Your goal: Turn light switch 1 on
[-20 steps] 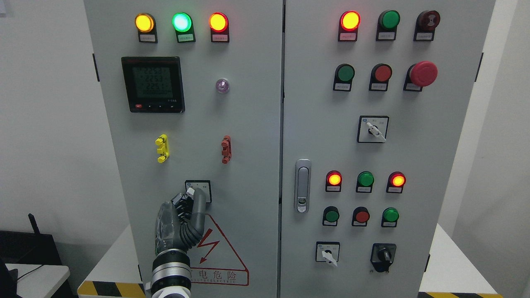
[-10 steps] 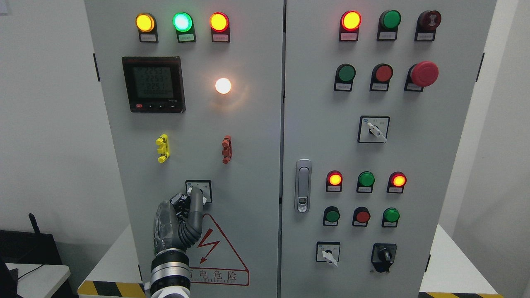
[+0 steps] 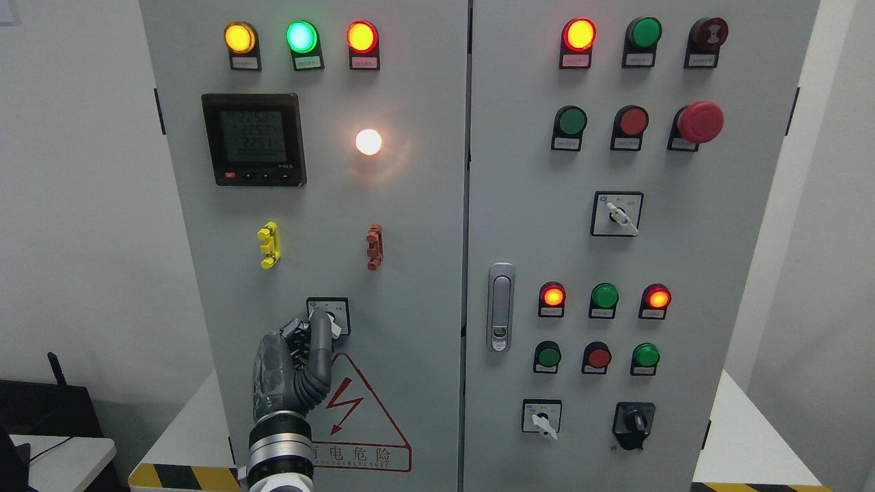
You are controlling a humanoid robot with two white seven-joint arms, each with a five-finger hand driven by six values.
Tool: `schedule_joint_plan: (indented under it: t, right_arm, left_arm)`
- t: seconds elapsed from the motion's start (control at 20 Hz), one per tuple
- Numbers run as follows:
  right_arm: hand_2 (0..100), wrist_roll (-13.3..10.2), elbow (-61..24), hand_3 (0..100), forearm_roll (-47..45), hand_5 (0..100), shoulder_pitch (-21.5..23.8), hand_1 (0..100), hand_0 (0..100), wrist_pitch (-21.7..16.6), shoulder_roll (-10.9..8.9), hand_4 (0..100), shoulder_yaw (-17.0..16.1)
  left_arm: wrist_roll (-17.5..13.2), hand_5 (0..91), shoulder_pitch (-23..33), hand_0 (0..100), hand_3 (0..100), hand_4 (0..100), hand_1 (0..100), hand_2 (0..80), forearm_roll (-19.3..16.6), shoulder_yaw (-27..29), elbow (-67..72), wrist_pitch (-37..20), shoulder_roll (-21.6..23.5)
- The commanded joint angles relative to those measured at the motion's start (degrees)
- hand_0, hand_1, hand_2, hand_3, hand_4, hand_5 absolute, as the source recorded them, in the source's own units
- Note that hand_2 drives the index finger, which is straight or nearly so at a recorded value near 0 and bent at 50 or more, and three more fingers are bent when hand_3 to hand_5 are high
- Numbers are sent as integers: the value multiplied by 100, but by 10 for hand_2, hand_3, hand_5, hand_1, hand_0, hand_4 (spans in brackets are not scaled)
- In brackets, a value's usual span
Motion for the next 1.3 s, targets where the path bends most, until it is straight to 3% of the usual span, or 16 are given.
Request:
schedule_joint_plan:
  t: [0.0,0.75,0.9,1.25]
  right_arm:
    - [0,3,-1,0,-149,0,0,389,120,-1,0,0,114]
    - [0,3,-1,0,-149,0,0,389,120,-1,0,0,114]
    - [0,3,8,0,-149,0,0,389,120,-1,0,0,114]
    - [0,3,-1,0,-149,0,0,389,120,-1,0,0,114]
  left_arm:
    - [-33,828,30,473,775,883,180,631,2,28,-9,1,12]
    - [-33,826,197,382,777,881,147,623,2,107,-61,-52,12]
    - [-33,825,268,322,777,881,171,622,2,115,-184,-69,21]
    - [-33,824,548,286,777,880,183,621,-6,124,-448,-122,21]
